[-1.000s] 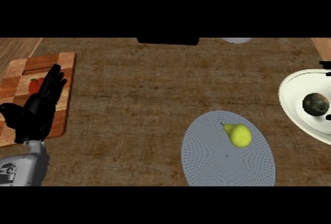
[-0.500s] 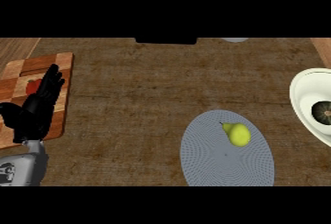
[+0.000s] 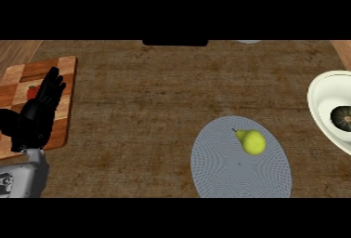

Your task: Pick the squash from the placemat and place it in the bowl

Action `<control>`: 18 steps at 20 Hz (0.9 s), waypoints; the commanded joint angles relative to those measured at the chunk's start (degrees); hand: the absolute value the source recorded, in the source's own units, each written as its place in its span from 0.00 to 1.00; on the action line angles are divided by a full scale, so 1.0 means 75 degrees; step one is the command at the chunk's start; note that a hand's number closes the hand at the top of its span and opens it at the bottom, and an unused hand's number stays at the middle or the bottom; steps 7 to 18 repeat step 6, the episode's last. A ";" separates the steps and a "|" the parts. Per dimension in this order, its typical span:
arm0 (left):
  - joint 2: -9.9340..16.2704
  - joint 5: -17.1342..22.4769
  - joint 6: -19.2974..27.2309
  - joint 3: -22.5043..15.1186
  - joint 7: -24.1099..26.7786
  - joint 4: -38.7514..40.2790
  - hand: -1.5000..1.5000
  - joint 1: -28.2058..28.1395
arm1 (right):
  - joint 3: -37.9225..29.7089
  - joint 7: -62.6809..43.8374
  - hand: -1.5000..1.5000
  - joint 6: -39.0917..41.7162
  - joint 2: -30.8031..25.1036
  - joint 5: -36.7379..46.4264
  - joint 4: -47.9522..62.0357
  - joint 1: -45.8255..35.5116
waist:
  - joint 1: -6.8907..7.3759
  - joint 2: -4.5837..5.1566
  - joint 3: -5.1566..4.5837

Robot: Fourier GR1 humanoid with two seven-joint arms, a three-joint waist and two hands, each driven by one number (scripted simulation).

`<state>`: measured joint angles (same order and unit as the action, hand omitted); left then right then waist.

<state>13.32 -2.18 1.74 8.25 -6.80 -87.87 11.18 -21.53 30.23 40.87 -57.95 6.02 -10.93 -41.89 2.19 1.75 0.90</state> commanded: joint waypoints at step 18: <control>0.0001 0.0003 0.0100 0.0108 0.0015 0.0006 0.50 -0.0002 | -0.0454 0.0358 0.00 0.2246 -0.0279 -0.0734 -0.0137 0.0167 | -0.0067 -0.0022 0.0028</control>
